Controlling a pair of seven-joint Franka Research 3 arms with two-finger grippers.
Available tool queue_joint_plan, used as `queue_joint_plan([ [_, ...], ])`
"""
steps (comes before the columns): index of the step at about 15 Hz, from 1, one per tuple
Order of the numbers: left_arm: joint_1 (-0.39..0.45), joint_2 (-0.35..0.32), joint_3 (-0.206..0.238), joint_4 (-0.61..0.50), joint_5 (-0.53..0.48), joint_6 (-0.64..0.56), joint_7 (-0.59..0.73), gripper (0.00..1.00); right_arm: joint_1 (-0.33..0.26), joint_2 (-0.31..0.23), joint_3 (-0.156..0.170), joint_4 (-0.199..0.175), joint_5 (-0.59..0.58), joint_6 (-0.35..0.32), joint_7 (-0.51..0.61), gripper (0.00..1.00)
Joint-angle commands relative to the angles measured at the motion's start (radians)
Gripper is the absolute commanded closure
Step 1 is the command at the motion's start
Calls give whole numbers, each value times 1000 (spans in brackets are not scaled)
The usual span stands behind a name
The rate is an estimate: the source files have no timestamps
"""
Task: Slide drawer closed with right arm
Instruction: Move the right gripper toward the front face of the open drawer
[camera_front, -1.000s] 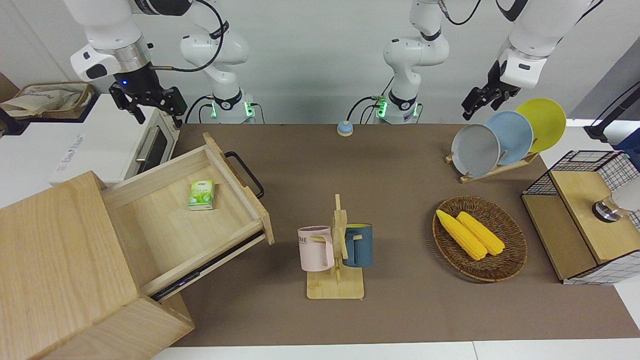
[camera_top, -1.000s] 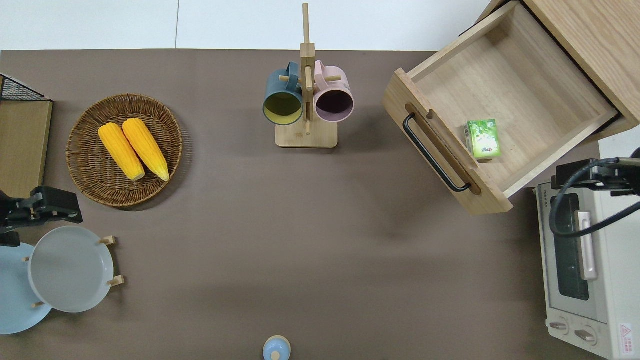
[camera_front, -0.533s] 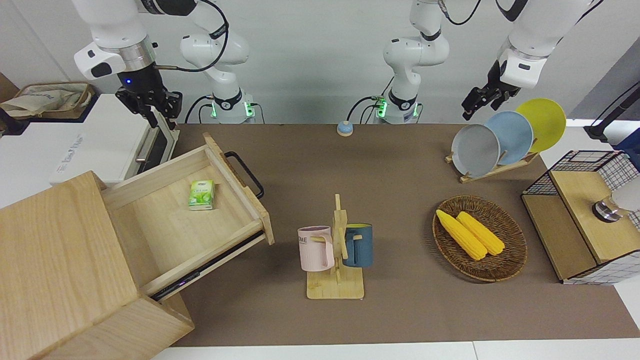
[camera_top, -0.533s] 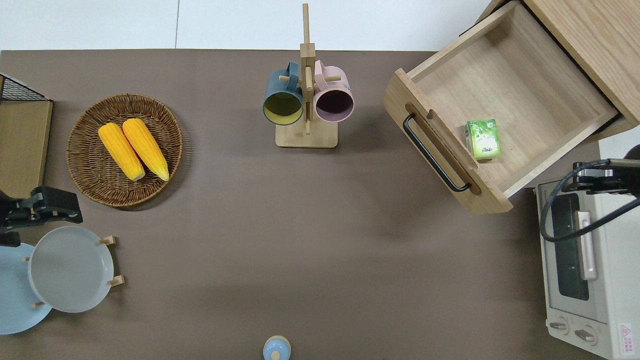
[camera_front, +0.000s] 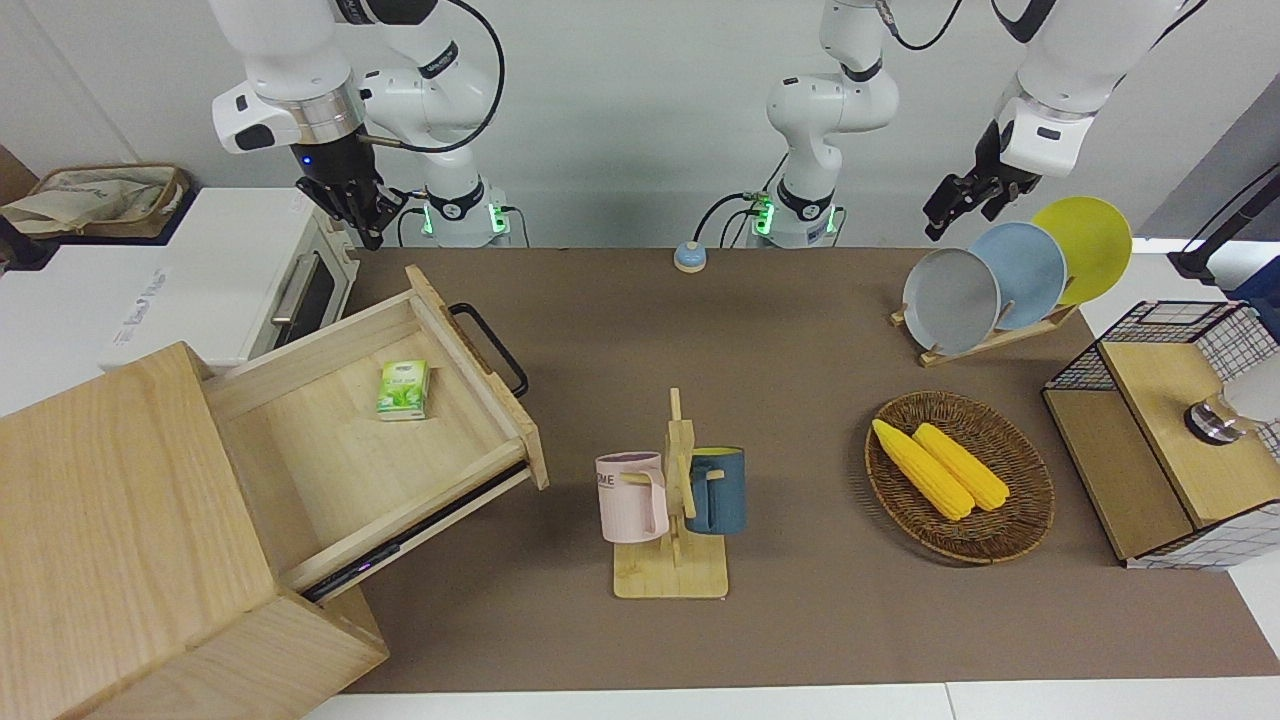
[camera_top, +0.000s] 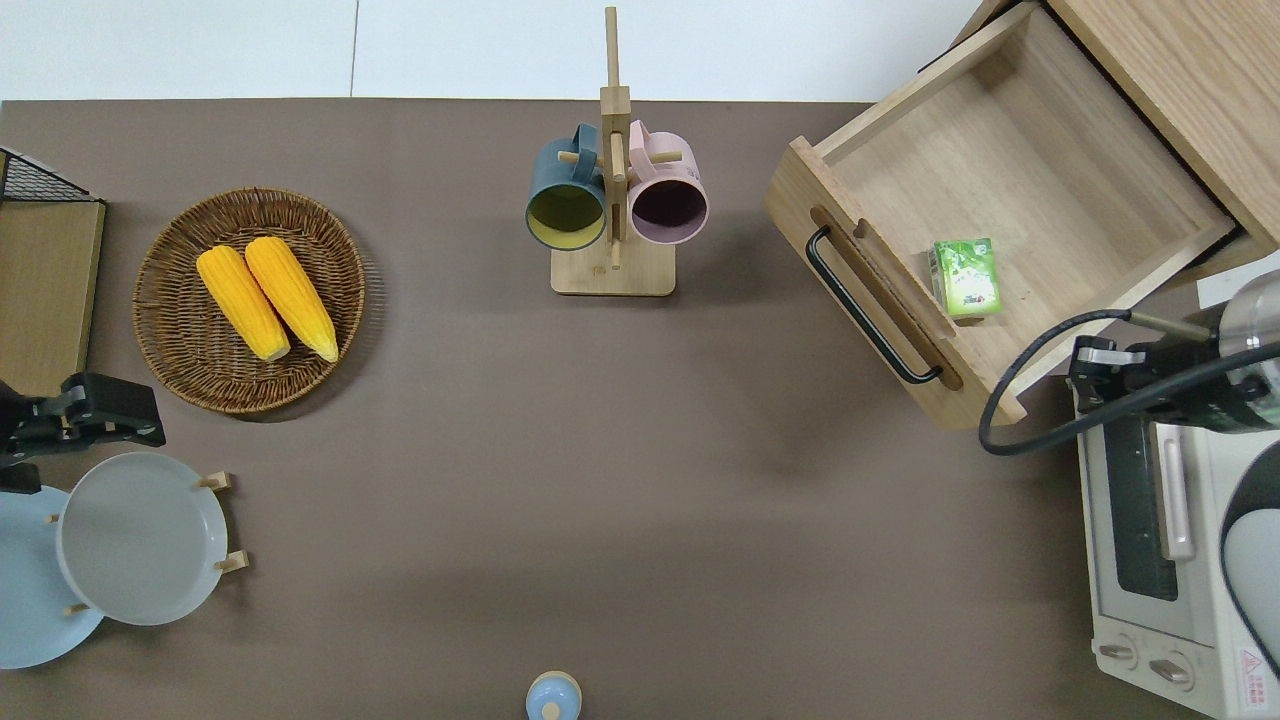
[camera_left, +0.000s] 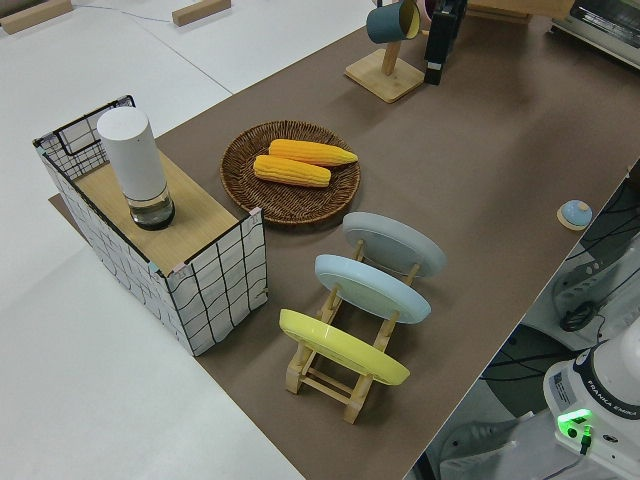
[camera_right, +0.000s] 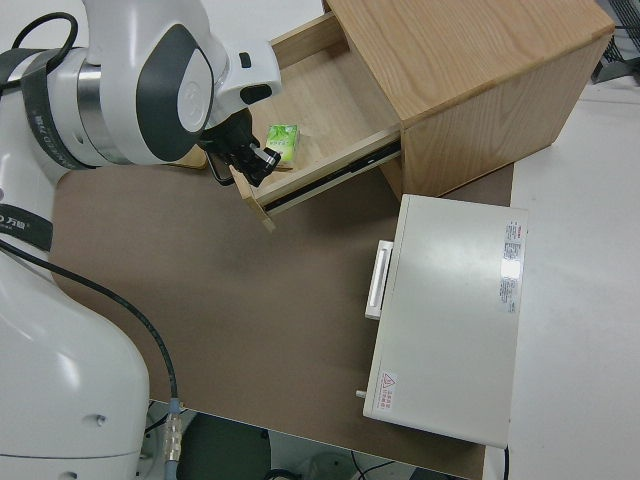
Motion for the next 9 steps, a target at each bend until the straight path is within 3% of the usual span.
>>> queue_joint_plan([
  [1,-4,-8,5,0,-4,-2,10,7,7,-1,11,9,74,-27,103,1000],
  [5,-4,-8,5,0,-4,-2,10,7,10,-5,92,0,111,-26,306,1000],
  [7,-4,-8,5,0,-4,-2,10,7,40,-5,115,-31,121,-7,402,1000],
  [9,-4,-8,5,0,-4,-2,10,7,66,-5,129,-63,130,57,529,1000],
])
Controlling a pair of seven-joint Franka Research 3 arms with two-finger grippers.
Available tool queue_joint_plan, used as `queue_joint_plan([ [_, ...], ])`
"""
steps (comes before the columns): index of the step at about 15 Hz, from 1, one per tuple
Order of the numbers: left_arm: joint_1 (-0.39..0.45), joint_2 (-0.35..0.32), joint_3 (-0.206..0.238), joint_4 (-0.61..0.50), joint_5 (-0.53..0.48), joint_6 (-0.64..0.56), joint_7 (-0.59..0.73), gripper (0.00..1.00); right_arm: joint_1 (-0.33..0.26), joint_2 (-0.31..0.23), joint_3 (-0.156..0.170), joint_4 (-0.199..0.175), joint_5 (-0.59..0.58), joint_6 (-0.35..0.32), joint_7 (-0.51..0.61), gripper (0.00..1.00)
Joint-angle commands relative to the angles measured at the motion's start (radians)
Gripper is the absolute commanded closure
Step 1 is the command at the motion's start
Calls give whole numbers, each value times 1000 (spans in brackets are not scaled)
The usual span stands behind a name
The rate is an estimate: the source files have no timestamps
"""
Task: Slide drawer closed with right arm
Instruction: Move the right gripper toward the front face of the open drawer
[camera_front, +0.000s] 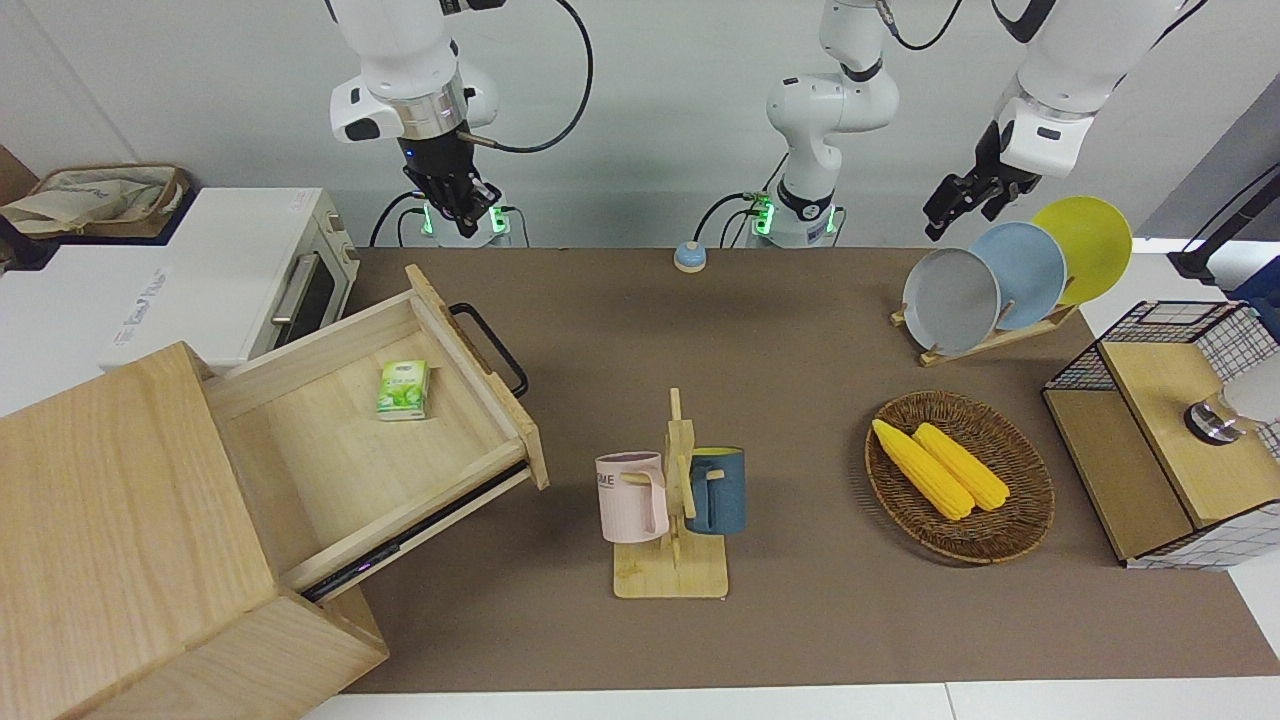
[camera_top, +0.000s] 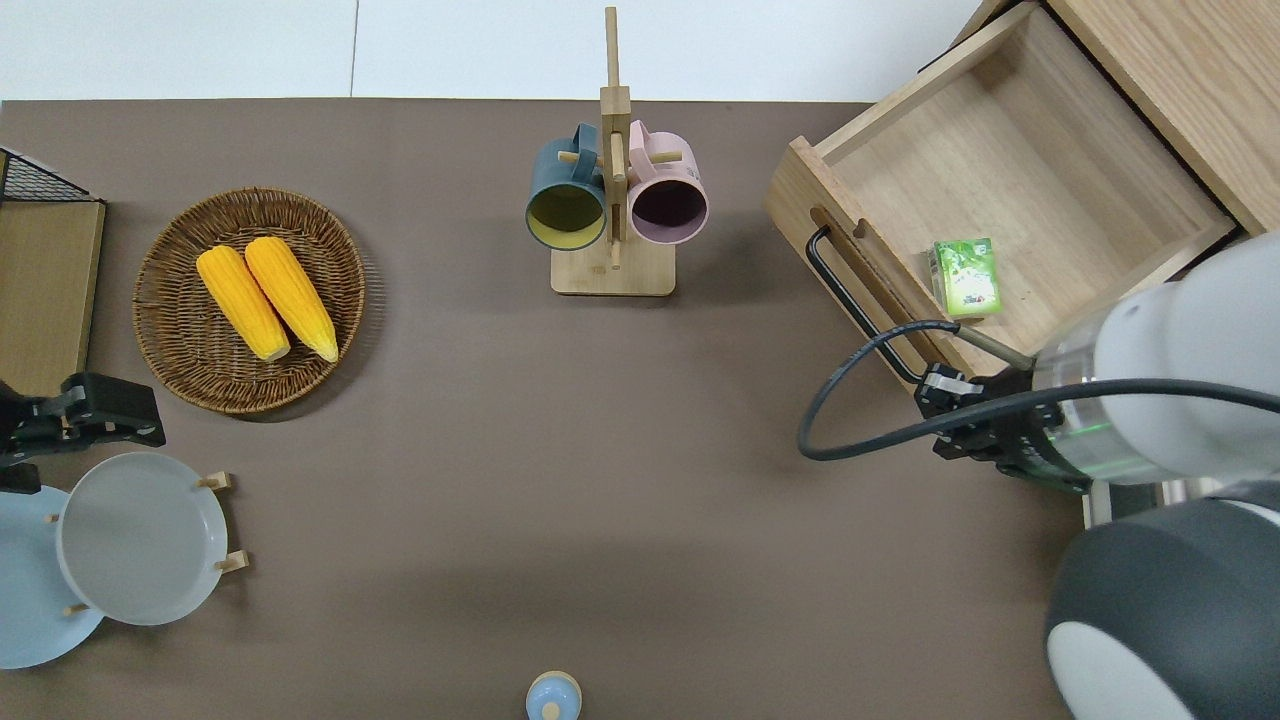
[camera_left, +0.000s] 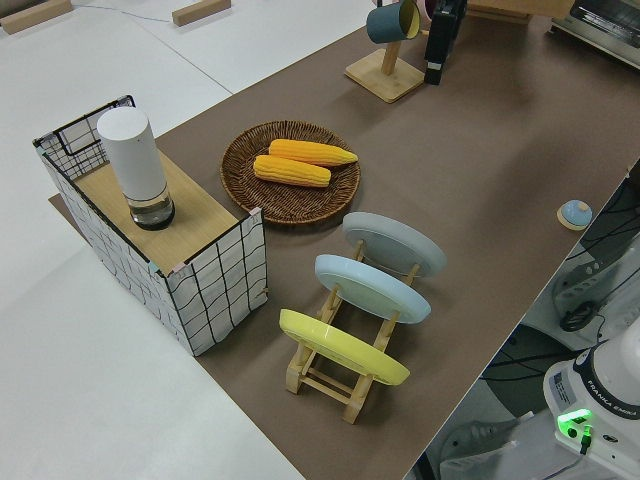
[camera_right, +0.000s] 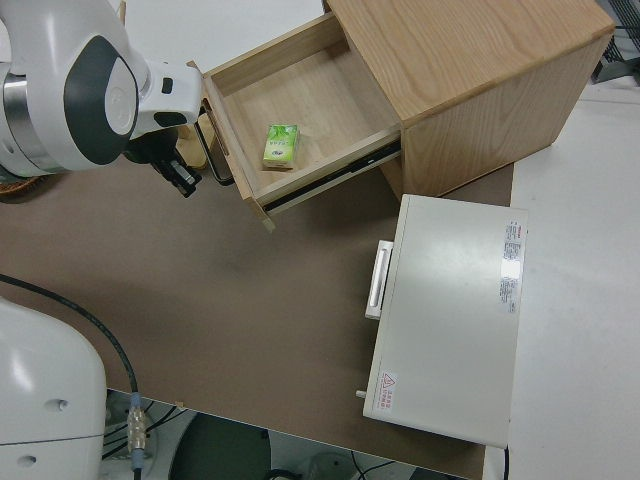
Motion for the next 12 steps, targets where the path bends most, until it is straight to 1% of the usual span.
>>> queue_joint_plan([
  [1,-4,-8,5,0,-4,-2,10,7,30,-6,10,-53,35,84,172,1000],
  [4,-4,-8,5,0,-4,-2,10,7,52,0,11,-76,53,115,227,1000],
  [7,-4,-8,5,0,-4,-2,10,7,73,3,14,-121,62,204,339,1000],
  [9,-4,-8,5,0,-4,-2,10,7,81,5,30,-149,62,261,408,1000],
  [11,-4,-8,5,0,-4,-2,10,7,93,23,31,-161,62,294,422,1000],
  [12,-4,-8,5,0,-4,-2,10,7,107,31,31,-177,59,325,430,1000],
])
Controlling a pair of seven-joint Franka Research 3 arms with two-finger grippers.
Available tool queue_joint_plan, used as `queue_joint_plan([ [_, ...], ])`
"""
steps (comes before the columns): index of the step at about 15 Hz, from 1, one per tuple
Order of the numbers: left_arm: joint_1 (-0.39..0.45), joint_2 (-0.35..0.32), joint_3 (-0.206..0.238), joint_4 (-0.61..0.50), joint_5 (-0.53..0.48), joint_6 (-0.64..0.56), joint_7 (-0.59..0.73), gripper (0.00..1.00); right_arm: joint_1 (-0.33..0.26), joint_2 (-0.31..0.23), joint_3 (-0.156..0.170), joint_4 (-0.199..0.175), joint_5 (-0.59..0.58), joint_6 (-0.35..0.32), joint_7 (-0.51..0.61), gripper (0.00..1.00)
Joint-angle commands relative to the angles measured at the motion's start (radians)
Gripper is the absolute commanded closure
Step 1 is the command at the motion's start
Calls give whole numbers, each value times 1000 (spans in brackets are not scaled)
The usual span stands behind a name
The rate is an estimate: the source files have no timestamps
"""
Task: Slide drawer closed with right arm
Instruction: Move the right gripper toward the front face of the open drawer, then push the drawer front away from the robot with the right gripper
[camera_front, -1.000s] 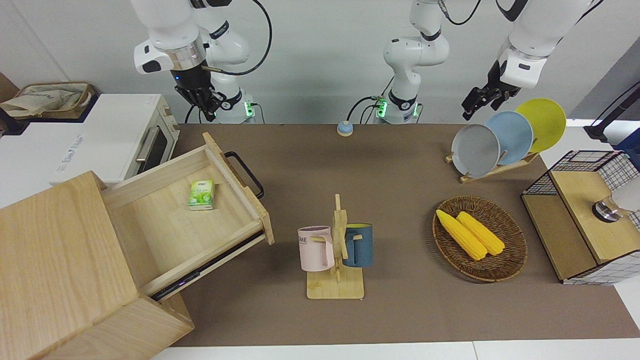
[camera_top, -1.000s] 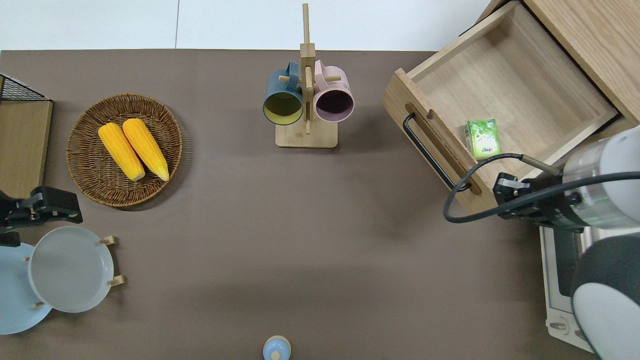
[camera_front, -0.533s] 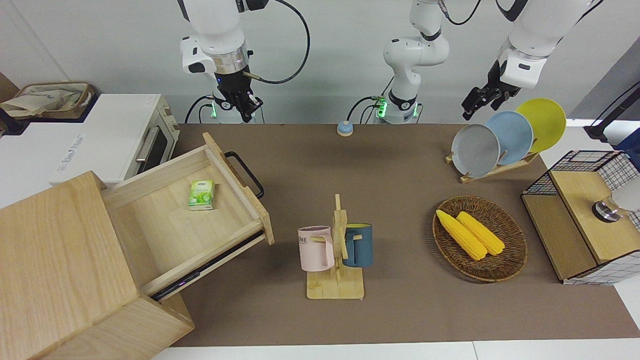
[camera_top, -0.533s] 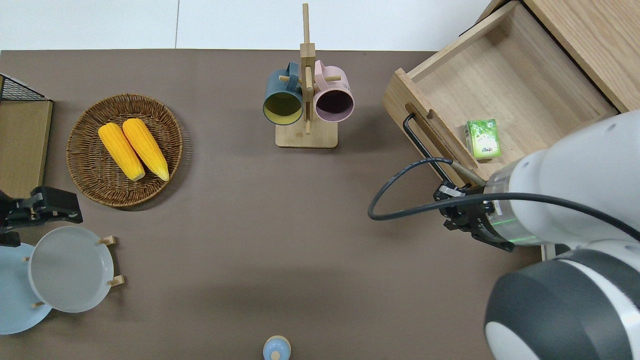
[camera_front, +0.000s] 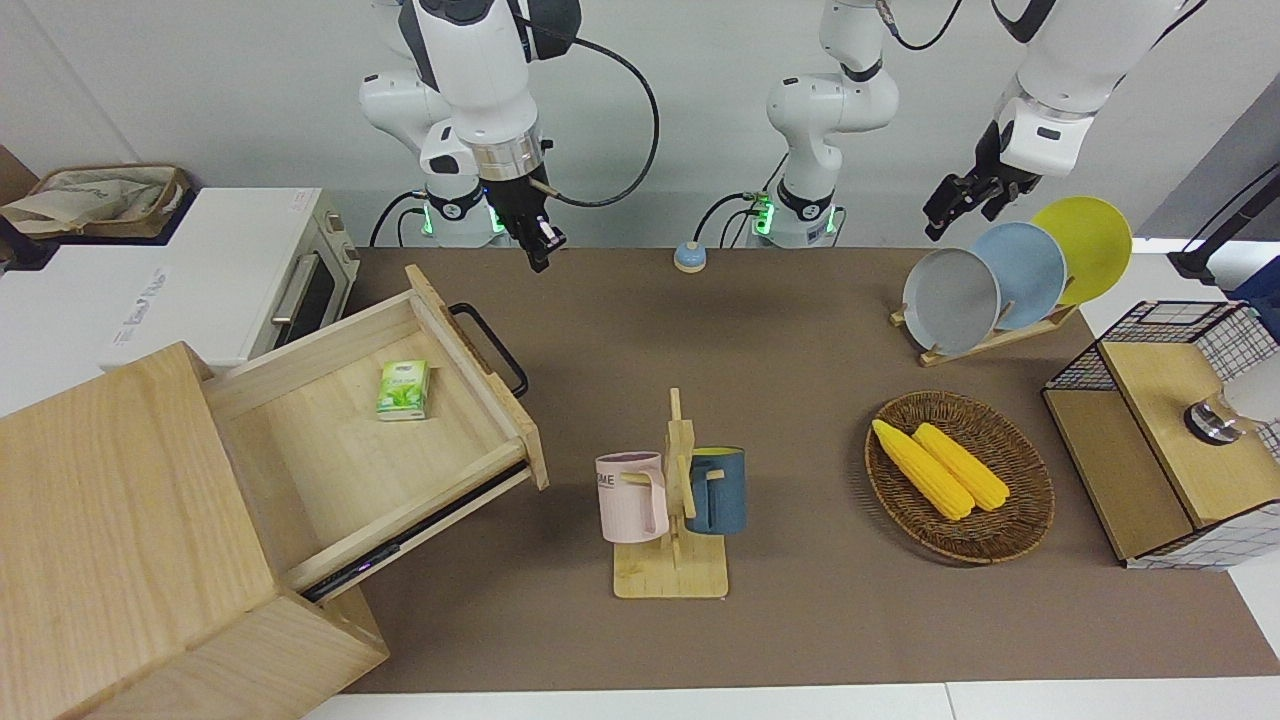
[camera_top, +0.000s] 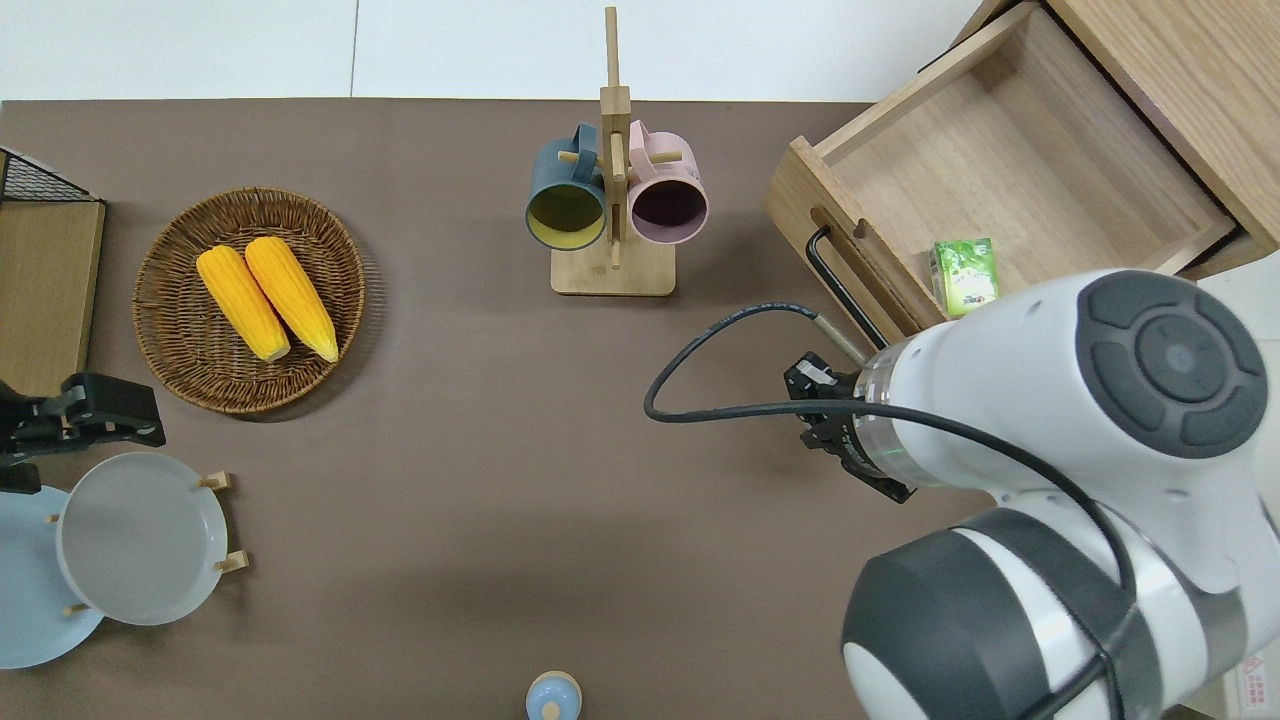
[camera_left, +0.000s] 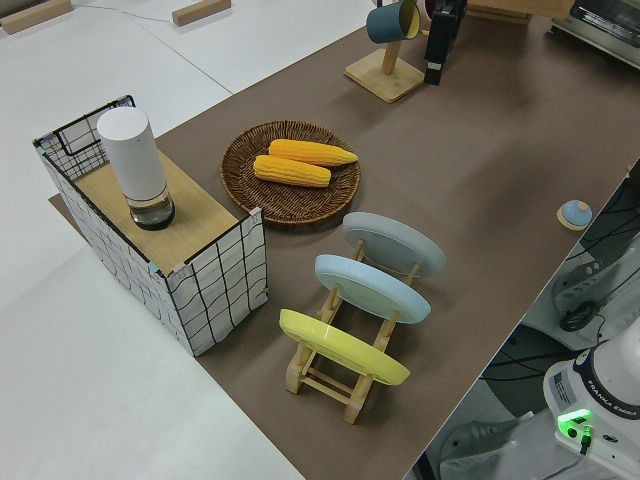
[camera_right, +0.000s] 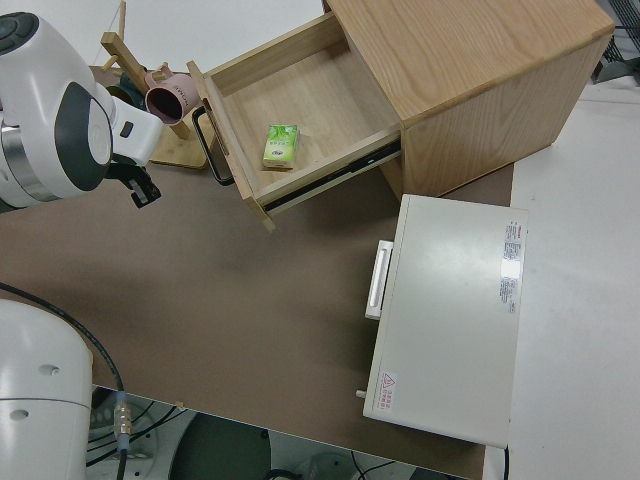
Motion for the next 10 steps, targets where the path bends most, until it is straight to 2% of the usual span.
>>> queue_joint_plan([
  [1,-4,-8,5,0,-4,-2,10,7,16,11,4,-53,24,85,33,1000],
  [4,-4,-8,5,0,-4,-2,10,7,46,31,4,-85,-10,133,27,1000],
  [10,-4,-8,5,0,-4,-2,10,7,69,106,2,-90,-91,182,33,1000],
])
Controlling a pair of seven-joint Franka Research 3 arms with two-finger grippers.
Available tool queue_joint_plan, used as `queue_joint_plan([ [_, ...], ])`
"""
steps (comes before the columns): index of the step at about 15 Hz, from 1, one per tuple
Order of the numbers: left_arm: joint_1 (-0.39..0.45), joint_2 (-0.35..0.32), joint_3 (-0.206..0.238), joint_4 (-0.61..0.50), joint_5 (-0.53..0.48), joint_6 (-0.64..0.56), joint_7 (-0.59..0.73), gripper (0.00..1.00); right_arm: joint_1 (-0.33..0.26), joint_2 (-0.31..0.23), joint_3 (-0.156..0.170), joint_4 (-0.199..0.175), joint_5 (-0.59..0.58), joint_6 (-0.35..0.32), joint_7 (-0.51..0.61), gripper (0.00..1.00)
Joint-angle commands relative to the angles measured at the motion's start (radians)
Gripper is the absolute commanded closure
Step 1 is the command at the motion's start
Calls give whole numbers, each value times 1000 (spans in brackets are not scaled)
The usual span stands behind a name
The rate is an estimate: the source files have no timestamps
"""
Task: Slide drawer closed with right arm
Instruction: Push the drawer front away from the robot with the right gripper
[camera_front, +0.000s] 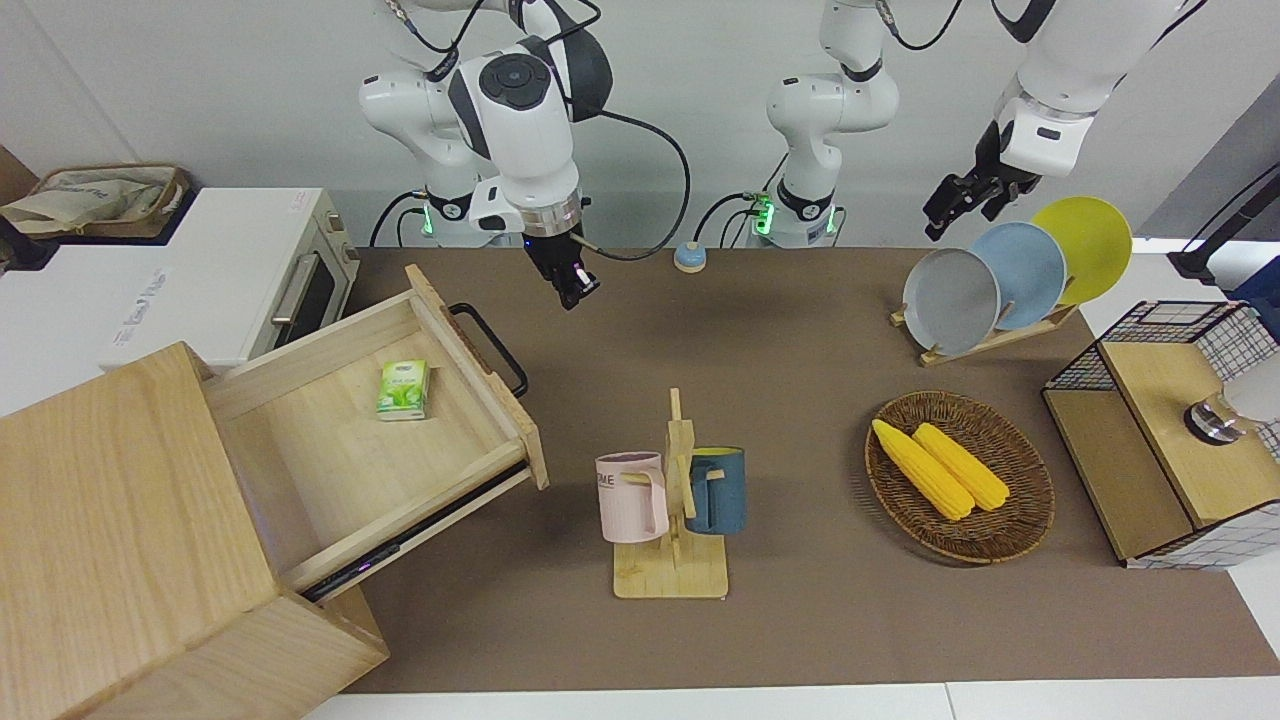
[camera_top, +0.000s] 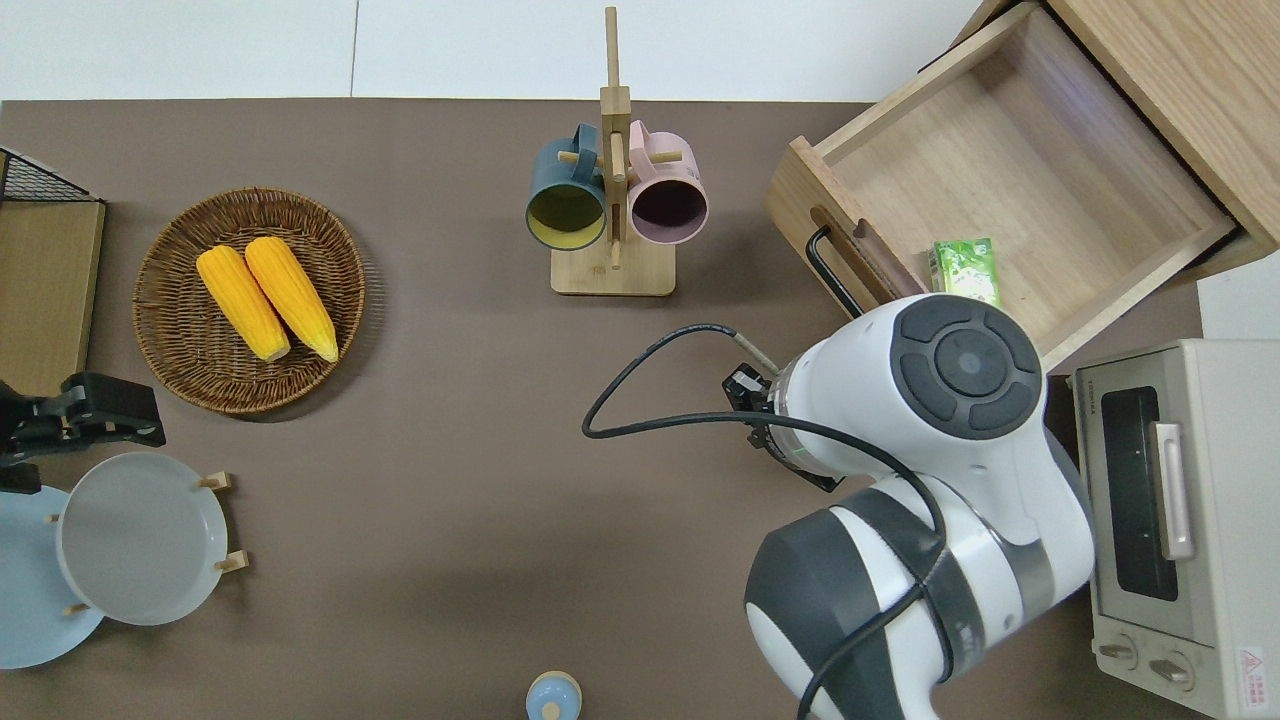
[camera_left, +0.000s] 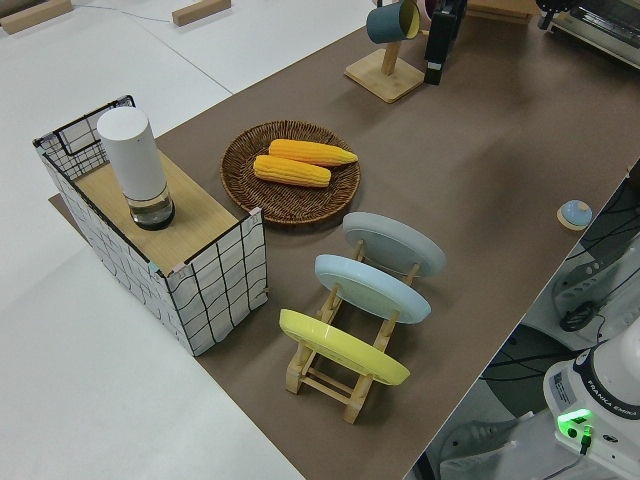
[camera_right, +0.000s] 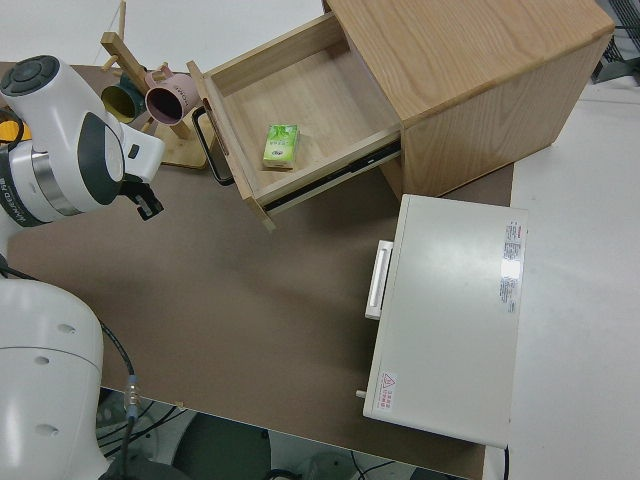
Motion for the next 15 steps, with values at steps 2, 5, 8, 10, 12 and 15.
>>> queue_joint_plan([
  [2,-4,-8,5,0,-4,-2,10,7,4,26,-9,-6,-56,70,26,1000],
  [5,-4,-8,5,0,-4,-1,10,7,1,38,-21,0,-60,76,8,1000],
  [8,-4,-8,5,0,-4,-2,10,7,-2,47,-41,8,-56,78,-43,1000],
  [10,-4,-8,5,0,-4,-2,10,7,-5,53,-58,11,-56,104,-76,1000],
  [12,-4,-8,5,0,-4,-2,10,7,-12,66,-80,11,-58,142,-107,1000],
  [15,-4,-8,5,0,-4,-2,10,7,-16,75,-100,14,-55,165,-146,1000],
])
